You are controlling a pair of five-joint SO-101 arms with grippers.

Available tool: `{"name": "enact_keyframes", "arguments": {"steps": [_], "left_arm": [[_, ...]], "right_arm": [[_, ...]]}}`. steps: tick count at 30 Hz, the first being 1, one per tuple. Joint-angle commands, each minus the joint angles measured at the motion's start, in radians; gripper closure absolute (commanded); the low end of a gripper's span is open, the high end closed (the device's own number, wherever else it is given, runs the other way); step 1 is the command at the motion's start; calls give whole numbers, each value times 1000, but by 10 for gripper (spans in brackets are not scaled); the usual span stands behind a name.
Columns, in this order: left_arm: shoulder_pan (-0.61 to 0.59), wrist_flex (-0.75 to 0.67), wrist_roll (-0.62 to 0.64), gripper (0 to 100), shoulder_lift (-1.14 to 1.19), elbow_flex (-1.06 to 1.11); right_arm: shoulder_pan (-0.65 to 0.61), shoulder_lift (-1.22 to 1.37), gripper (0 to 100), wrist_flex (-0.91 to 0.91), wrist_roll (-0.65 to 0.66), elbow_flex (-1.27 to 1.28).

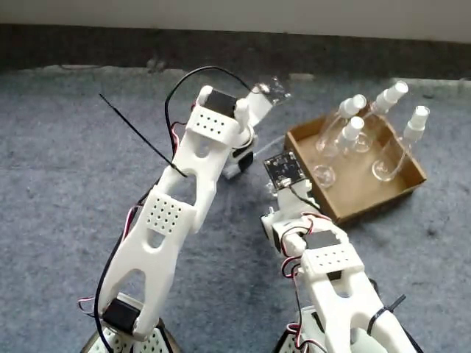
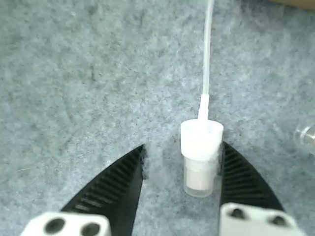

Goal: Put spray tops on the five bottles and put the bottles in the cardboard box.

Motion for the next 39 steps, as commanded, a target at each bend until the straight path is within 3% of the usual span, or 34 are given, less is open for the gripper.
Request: {"name": "enact_keyframes", "arguments": {"steps": [1,8,14,23,35,39], "left_arm": [[15,8,3,807,-21,22],[24,8,3,825,-18,25],[24,3,9,1000,10,25],[2,5,9,996,82,18],[-99,9,11,996,-105,28],[-104,9,11,996,-199,133]], "right_arm": [[19,-8,980,-5,11,-1],[19,-8,980,-5,12,-1],[19,-8,980,-5,12,-1],[18,-8,980,-5,12,1],[15,-8,980,-7,12,1],[15,-8,980,-7,12,1]]}}
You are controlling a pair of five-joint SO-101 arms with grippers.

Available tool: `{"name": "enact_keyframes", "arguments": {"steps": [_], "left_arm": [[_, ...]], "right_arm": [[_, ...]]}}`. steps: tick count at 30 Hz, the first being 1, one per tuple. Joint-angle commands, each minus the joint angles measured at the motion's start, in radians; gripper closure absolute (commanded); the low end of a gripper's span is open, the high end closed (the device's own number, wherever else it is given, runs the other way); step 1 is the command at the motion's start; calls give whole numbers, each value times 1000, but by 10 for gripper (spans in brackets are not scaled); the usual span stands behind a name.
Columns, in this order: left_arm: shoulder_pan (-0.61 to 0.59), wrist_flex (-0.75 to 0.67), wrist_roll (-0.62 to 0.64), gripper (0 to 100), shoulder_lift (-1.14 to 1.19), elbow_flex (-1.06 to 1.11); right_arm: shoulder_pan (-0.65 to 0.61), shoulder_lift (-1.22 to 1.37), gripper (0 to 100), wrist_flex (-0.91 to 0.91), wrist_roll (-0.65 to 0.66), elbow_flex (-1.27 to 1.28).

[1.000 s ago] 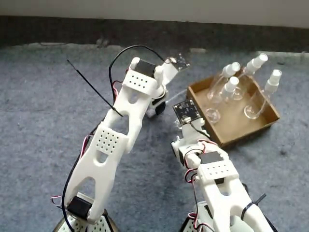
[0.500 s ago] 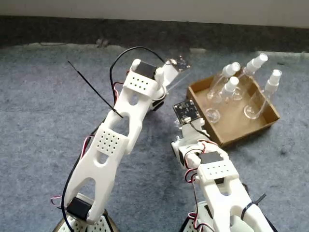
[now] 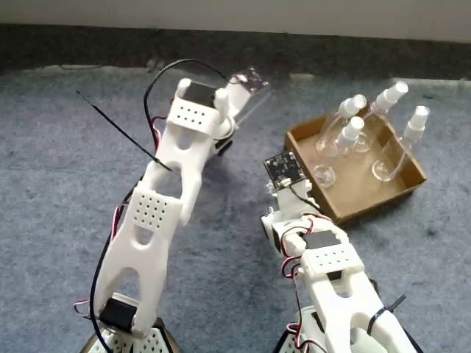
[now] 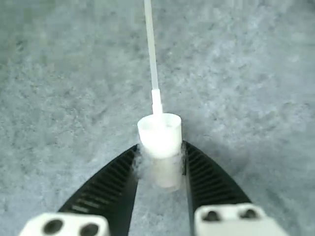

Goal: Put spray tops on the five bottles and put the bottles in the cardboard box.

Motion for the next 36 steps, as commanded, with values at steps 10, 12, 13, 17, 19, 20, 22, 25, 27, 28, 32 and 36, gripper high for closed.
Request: {"name": "enact_keyframes", "arguments": {"steps": [10,12,13,17,19,20,22,25,27,28,32,36], "left_arm": [[-35,8,-17,996,-618,618],[-58,6,-92,996,-716,723],[-70,6,-129,996,-765,783],[-131,2,-196,996,-947,1021],[-165,2,-230,996,-1036,1136],[-180,0,-249,996,-1078,1188],[-209,-2,-284,996,-1162,1294],[-240,-52,-311,996,-1285,1442],[-251,-91,-316,996,-1365,1543],[-251,-115,-316,996,-1405,1595],[-245,-221,-316,996,-1547,1810],[-249,-382,-313,996,-1639,2028]], "right_arm": [[13,-8,980,-7,12,2],[13,-8,980,-7,12,4],[13,-8,980,-7,12,4],[13,-8,980,-7,12,5],[13,-8,980,-7,12,7],[13,-8,980,-7,12,7],[13,-8,980,-7,12,7],[13,-8,980,-7,12,7],[13,-7,980,-7,12,7],[13,-4,980,-8,12,7],[-4,2,980,-8,8,7],[-59,2,980,-8,8,7]]}}
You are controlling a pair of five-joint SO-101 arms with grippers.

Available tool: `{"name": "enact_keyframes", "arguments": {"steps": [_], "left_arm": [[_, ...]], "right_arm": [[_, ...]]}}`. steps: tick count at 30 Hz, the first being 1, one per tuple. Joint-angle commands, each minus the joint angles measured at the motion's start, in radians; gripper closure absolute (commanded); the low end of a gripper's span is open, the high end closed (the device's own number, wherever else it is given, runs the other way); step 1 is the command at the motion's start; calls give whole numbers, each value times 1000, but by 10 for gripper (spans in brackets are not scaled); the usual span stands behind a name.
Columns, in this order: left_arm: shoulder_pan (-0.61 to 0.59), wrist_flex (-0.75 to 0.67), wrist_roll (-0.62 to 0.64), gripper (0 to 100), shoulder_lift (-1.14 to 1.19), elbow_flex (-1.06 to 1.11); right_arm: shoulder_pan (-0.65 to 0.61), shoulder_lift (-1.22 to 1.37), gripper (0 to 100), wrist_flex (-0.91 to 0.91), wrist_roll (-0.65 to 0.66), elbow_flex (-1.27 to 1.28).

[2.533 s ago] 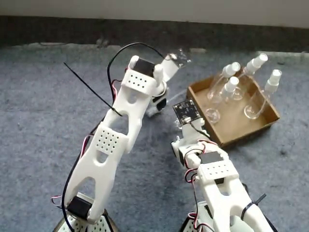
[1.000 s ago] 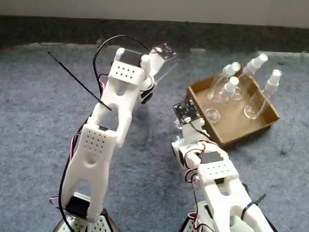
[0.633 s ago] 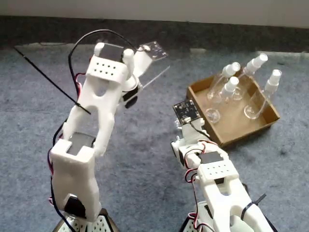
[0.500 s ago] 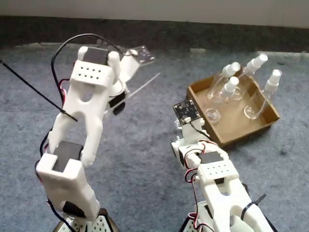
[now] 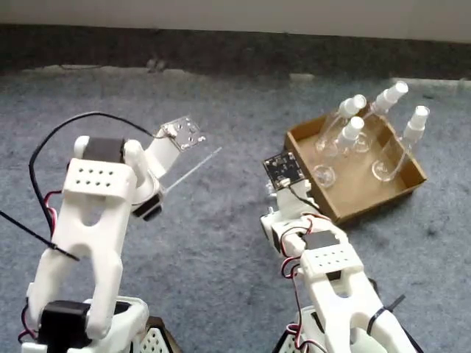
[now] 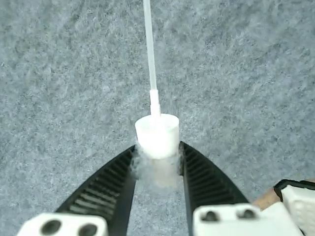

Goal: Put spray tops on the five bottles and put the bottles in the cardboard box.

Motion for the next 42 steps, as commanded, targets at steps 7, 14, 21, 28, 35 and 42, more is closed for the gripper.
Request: {"name": "enact_keyframes", "arguments": {"steps": [7,14,21,28,35,42], "left_arm": [[-4,-465,-2,996,-147,484],[-36,-652,236,996,-150,607],[-58,-663,244,996,-150,627],[-58,-677,241,996,-150,648],[-56,-730,239,996,-150,679],[-19,-747,238,996,-150,702]], "right_arm": [[-48,2,980,-7,8,7],[-48,1,980,-7,12,7],[-79,2,974,-2,15,7],[-87,-7,837,82,15,-2],[-85,-8,787,193,29,-36],[-85,-8,785,435,55,-262]]}}
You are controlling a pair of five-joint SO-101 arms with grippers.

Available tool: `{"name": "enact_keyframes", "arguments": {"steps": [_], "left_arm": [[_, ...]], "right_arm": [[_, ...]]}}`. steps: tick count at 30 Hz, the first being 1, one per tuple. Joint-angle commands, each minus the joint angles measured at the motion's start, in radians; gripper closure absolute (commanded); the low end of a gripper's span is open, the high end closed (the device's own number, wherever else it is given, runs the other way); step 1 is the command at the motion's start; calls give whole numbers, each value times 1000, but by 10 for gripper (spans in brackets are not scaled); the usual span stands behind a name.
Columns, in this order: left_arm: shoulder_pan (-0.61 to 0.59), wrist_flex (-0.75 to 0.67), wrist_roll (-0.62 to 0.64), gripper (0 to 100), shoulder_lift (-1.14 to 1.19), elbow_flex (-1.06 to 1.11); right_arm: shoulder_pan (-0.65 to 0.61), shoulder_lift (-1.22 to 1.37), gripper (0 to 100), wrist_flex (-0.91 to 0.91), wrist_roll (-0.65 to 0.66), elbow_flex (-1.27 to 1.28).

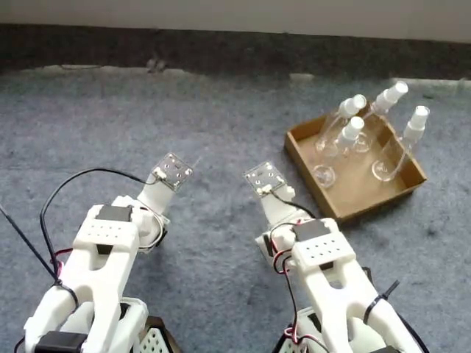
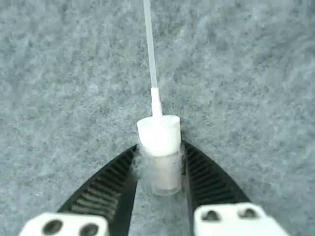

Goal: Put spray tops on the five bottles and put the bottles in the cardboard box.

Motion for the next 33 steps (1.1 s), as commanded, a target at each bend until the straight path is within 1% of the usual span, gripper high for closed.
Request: {"name": "enact_keyframes", "arguments": {"steps": [1,6,10,14,20,23,28,31,33], "left_arm": [[24,-38,5,996,2,19],[21,-44,5,996,2,21],[21,-44,5,996,2,21],[21,-44,5,996,2,21],[21,-46,3,996,2,21],[19,-46,3,996,2,21],[19,-46,3,996,2,21],[19,-46,3,996,2,21],[19,-46,3,996,2,21]], "right_arm": [[-4,-18,785,64,14,-142],[-8,-15,772,205,15,-236],[-10,-8,680,278,18,-326],[-8,-8,675,314,117,-360],[-12,13,675,321,120,-377],[-18,107,675,397,120,-478],[-50,321,675,578,114,-746],[-85,423,675,607,114,-872],[-104,489,675,599,112,-900]]}}
